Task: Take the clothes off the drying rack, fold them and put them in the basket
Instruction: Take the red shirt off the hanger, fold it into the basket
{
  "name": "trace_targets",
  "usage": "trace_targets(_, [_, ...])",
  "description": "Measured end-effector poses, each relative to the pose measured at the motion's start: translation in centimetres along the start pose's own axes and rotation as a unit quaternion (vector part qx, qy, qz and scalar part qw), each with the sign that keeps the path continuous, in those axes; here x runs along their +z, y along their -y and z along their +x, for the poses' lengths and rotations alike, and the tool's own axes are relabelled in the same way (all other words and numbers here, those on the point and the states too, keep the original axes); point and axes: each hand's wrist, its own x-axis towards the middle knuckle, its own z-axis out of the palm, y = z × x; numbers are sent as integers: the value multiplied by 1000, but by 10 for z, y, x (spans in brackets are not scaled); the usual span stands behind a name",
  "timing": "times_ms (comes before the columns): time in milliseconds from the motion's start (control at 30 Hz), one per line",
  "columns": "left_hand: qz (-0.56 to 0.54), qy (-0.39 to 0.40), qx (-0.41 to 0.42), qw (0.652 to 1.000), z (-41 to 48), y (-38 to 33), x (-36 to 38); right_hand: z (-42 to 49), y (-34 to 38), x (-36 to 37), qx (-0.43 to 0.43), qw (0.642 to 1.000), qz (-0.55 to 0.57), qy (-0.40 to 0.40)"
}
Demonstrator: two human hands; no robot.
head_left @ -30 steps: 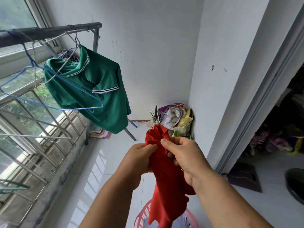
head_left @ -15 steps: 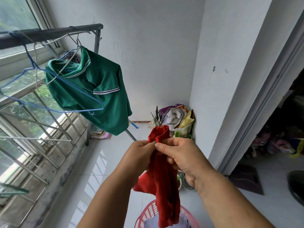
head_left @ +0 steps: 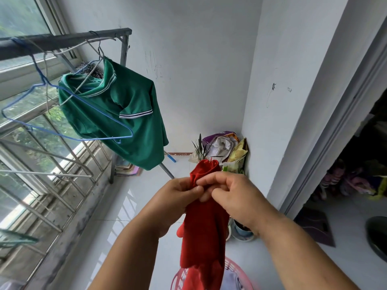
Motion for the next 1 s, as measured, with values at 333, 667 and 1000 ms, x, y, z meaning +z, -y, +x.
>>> trace_targets(333, [0,73,69,995,-3,-23,-19,13,-21,-25,46,962,230,138])
trace_targets(667, [199,37,10,979,1,-5,-33,9,-8,-19,54,958,282,-19])
trace_targets(1000, [430,-105,95,891,4,-6,-47,6,-7,-34,37,971,232,-50])
